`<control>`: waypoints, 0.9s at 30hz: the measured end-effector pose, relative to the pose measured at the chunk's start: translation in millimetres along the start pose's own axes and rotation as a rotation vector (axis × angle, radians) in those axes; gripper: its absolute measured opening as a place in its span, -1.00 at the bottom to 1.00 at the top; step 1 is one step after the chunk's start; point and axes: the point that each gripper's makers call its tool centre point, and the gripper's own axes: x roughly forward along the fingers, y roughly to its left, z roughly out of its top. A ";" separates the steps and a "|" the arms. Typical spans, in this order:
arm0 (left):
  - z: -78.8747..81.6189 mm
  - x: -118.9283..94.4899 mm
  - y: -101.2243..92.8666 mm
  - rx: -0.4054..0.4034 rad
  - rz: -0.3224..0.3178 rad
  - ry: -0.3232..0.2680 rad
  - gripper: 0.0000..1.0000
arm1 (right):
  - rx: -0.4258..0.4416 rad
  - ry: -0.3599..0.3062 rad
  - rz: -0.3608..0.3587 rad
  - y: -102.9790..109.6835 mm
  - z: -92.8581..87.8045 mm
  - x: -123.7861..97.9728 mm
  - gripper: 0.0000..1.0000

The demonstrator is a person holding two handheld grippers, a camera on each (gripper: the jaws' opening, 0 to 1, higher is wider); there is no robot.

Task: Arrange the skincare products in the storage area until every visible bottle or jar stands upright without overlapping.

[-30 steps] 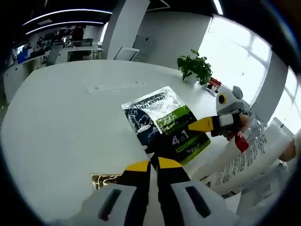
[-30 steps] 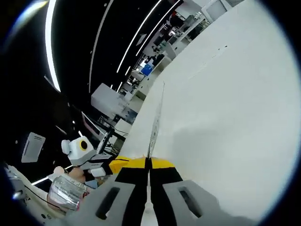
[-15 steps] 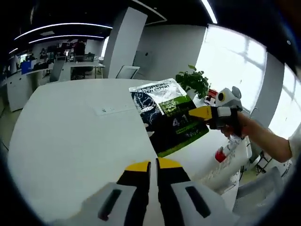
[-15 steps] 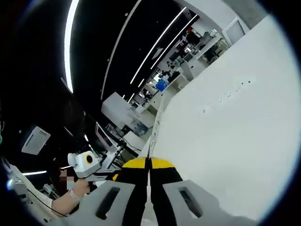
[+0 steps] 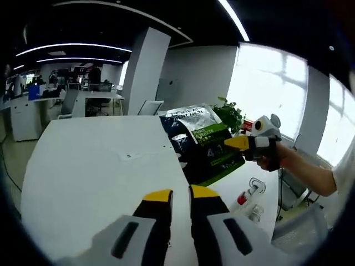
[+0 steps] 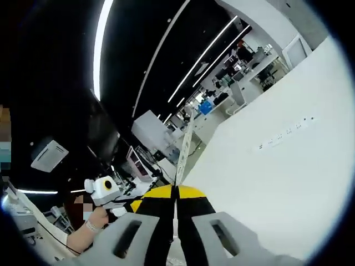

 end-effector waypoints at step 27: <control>53.5 -44.5 -47.3 -0.077 -0.218 -0.160 -0.36 | -0.057 0.020 0.175 92.0 -20.5 -18.1 -0.98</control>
